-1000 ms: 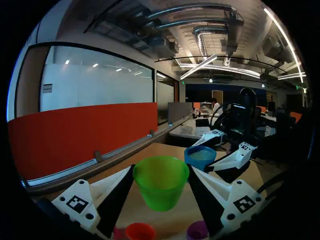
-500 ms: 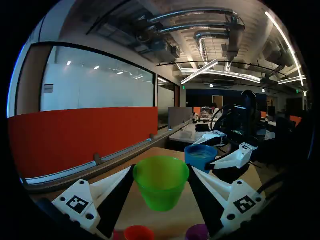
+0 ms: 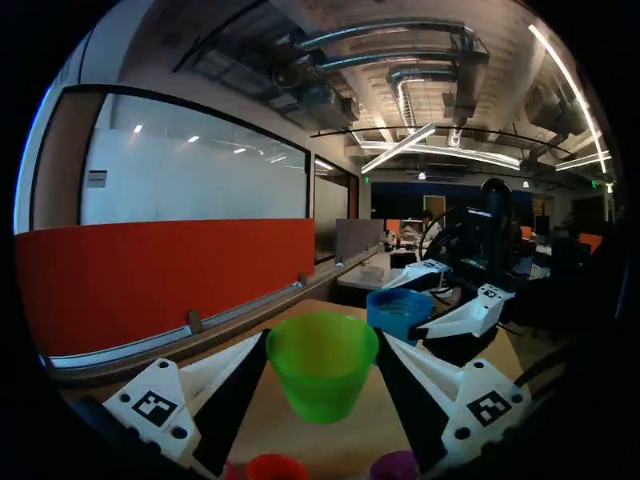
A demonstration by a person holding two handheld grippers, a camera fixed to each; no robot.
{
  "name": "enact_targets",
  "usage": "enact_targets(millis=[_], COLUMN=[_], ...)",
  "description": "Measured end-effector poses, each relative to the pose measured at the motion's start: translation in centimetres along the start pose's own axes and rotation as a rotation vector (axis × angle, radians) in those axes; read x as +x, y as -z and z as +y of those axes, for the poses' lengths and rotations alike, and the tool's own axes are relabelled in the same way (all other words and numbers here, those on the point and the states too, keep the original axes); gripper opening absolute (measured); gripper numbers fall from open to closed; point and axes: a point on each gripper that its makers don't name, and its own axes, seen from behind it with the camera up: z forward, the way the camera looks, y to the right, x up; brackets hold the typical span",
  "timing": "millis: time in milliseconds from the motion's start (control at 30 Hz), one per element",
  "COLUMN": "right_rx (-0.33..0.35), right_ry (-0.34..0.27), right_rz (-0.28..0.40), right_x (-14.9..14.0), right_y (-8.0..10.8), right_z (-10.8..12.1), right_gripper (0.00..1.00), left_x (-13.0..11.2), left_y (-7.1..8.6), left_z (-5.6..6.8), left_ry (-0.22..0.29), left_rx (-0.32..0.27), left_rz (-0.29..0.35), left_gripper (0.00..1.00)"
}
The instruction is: Pour water
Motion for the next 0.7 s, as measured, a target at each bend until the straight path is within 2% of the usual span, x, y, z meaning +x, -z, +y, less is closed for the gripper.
enact_targets(millis=[400, 700], right_rx=[-0.009, 0.003], right_ry=[0.017, 0.052], right_rz=[-0.011, -0.028], right_x=[0.7, 1.0], right_y=[-0.5, -0.7], right_z=[0.8, 1.1], right_gripper=[0.93, 0.92], left_x=[-0.1, -0.7], left_y=[0.1, 0.6], left_z=[-0.1, -0.3], left_ry=[-0.003, 0.000], left_rx=[0.008, 0.023], left_rz=[-0.007, -0.014], left_gripper=[0.91, 0.91])
